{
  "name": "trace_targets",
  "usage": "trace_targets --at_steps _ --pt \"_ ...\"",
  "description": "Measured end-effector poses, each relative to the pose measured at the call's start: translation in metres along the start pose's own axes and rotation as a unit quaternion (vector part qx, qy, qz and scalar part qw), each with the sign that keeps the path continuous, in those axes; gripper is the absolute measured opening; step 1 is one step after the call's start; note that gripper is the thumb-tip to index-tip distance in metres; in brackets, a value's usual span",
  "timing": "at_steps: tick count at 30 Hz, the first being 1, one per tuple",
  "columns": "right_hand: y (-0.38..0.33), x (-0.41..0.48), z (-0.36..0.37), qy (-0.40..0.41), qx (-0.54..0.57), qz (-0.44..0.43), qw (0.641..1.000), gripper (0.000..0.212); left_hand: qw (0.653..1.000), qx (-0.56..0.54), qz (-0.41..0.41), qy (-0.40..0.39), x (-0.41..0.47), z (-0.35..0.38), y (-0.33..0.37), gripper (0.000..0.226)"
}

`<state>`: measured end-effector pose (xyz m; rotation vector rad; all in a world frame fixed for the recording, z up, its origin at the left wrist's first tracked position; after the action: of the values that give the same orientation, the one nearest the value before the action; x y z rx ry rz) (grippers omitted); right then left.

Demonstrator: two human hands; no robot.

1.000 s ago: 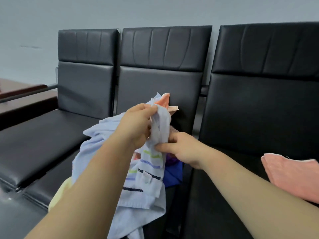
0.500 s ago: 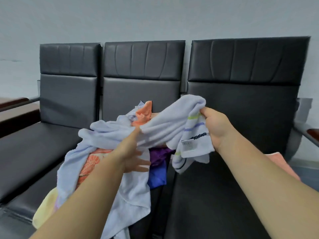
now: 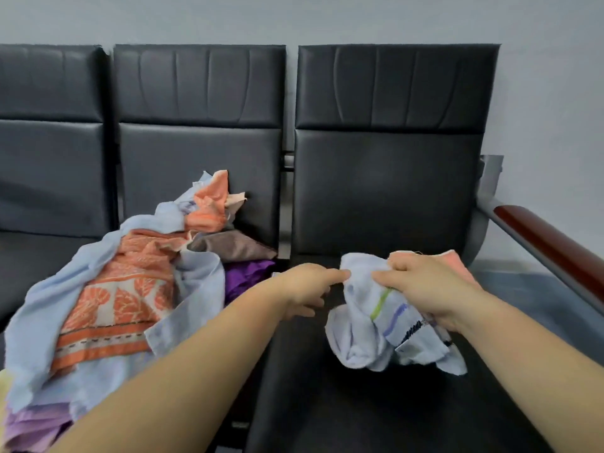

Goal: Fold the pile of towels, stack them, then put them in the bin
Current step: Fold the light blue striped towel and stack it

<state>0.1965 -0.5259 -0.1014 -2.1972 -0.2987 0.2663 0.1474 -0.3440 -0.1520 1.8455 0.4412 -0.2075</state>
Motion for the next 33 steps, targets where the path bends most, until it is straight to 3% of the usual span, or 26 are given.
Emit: trace_targets --at_steps 3,8,13,15,17,20,24,26,28,30,31,33 --pt "0.036 0.002 -0.002 -0.02 0.022 0.026 0.999 0.032 0.997 -0.028 0.065 -0.025 0.006 0.03 0.001 0.044" --pt "0.06 -0.003 0.011 -0.107 0.272 0.104 0.951 0.026 0.989 -0.042 0.119 -0.078 0.007 0.066 -0.009 0.039" --pt "0.106 0.004 0.009 -0.049 0.167 0.096 0.98 0.021 0.979 -0.202 0.031 -0.011 0.024 0.048 -0.023 0.026" --pt "0.13 0.008 0.011 -0.007 0.108 0.102 0.989 0.019 0.992 -0.077 0.018 0.1 0.029 0.031 -0.034 0.021" --pt "0.137 0.01 0.016 0.009 0.052 0.08 0.995 0.013 0.972 0.095 0.011 0.213 0.03 0.013 -0.046 0.027" --pt "0.124 0.009 0.03 -0.037 0.012 0.028 0.999 0.009 0.941 0.203 0.088 0.256 0.027 0.006 -0.041 0.051" --pt "0.121 -0.001 0.052 -0.171 -0.117 -0.022 0.978 0.029 0.912 0.283 0.276 0.108 0.005 0.044 -0.007 0.019" --pt "0.127 -0.004 0.057 -0.196 -0.192 -0.049 0.96 0.032 0.892 0.341 0.298 -0.001 -0.003 0.069 -0.01 0.026" --pt "0.129 -0.002 0.057 -0.174 -0.203 -0.065 0.961 0.023 0.842 0.459 0.276 -0.07 -0.001 0.085 -0.029 0.045" --pt "0.127 0.001 0.055 -0.138 -0.204 -0.075 0.966 0.011 0.8 0.54 0.251 -0.075 0.004 0.084 -0.043 0.046" --pt "0.127 0.003 0.054 -0.126 -0.201 -0.074 0.969 0.007 0.797 0.546 0.251 -0.065 0.005 0.08 -0.043 0.04" --pt "0.127 0.005 0.053 -0.112 -0.176 -0.062 0.976 0.009 0.824 0.503 0.258 -0.043 0.007 0.07 -0.036 0.026"
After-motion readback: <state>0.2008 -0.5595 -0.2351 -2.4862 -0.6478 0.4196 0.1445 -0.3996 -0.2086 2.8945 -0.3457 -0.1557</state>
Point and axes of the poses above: each hand's wrist, its own x-axis towards the middle knuckle, its own z-axis out of the palm, y = z × x, the point moved 8 cm from there along x, towards the middle knuckle, and after that the axes turned 7 degrees about y, right-handed, at the moved point
